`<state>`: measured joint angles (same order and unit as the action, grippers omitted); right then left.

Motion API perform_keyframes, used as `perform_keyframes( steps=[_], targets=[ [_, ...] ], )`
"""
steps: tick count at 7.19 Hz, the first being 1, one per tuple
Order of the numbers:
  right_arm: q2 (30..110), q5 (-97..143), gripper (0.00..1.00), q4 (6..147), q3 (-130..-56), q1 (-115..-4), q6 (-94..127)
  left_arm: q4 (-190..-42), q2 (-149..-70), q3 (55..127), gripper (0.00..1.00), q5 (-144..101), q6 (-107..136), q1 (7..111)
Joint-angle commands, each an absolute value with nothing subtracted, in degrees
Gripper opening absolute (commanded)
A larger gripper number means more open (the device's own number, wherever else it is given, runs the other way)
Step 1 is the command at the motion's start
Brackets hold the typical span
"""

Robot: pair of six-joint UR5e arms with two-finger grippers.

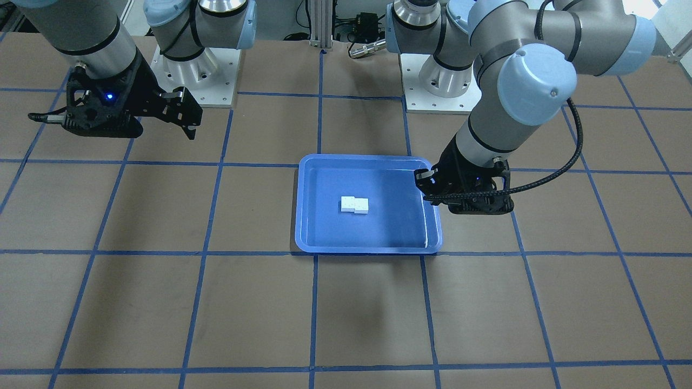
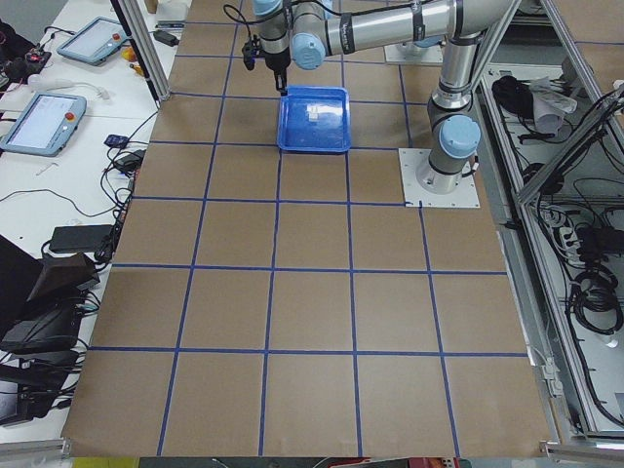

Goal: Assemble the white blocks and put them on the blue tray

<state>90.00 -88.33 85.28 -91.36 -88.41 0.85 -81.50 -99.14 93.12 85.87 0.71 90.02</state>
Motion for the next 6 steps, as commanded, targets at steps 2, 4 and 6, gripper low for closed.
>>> perform_keyframes(
  steps=[2,4,6],
  targets=[
    [90.0,-88.4,1.00,84.9,-91.4,-88.2,1.1,-82.9,-91.8,92.4,0.99,91.1,-4.5,89.8],
    [90.3,-88.1,1.00,85.0,-91.1,-88.2,1.1,-83.1,-89.5,92.4,1.00,90.8,-4.6,89.7],
    [90.9,-88.2,1.00,84.8,-91.4,-88.3,1.1,-83.4,-90.1,90.7,1.00,90.6,-4.8,89.4]
  ],
)
